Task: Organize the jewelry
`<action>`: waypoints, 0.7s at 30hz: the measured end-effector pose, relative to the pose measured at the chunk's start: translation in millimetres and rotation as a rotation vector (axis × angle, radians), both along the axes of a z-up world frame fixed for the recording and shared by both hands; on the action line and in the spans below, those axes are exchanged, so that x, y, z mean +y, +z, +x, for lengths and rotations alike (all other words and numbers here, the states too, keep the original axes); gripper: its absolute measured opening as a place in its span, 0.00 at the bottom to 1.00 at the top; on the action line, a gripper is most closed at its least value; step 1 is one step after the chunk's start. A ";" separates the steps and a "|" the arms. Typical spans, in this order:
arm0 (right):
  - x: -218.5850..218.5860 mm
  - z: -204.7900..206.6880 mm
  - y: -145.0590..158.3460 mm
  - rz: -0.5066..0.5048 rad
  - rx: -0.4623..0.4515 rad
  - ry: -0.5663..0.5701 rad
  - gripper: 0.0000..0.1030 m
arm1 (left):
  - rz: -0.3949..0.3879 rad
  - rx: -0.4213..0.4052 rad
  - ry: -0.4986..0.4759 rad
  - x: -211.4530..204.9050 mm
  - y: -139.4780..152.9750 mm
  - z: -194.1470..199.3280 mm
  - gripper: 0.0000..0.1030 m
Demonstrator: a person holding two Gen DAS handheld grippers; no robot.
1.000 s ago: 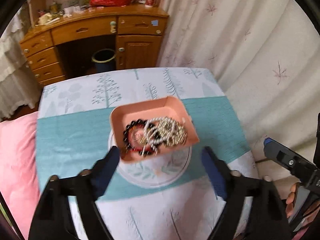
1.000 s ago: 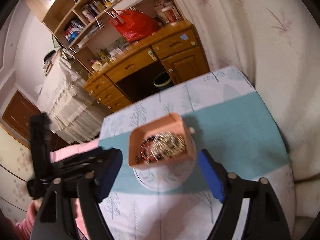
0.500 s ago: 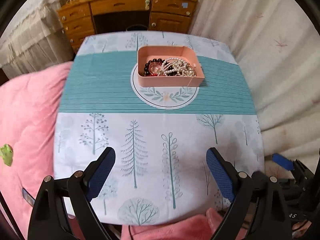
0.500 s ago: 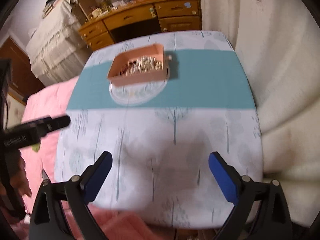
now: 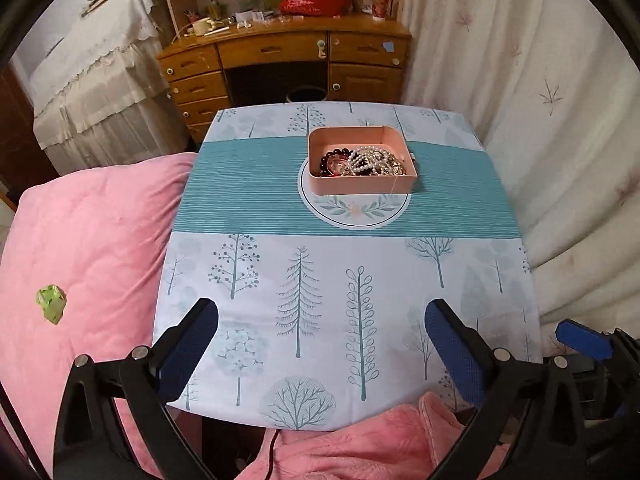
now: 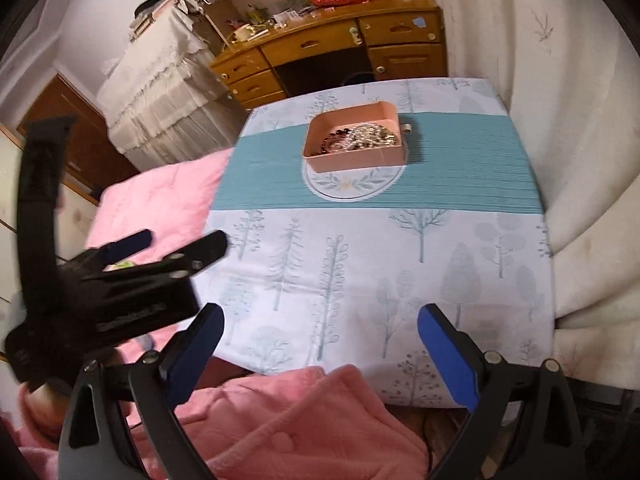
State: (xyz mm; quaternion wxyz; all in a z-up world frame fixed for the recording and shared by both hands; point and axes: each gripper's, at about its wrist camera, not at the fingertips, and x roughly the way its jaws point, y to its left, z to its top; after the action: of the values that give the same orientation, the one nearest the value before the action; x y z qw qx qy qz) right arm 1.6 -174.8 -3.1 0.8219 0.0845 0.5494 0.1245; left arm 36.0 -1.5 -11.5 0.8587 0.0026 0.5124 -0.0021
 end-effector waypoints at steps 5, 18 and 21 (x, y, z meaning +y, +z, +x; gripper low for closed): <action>-2.1 -0.2 -2.6 -0.038 -0.010 -0.047 0.97 | 0.006 0.012 0.005 0.7 -4.4 -1.7 0.99; -1.9 -3.7 11.7 -0.130 -0.097 -0.056 1.00 | 0.031 -0.005 0.036 0.5 -2.3 -7.0 0.99; -1.6 -1.8 10.8 -0.127 -0.094 -0.047 1.00 | 0.037 -0.014 0.032 -1.4 -1.1 -8.2 0.99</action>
State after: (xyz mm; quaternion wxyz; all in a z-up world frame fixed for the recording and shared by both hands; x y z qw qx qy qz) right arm -0.1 -176.4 7.7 0.8532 0.0391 0.5147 0.0742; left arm 27.8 -2.9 -12.7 0.8619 0.0104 0.5064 0.0213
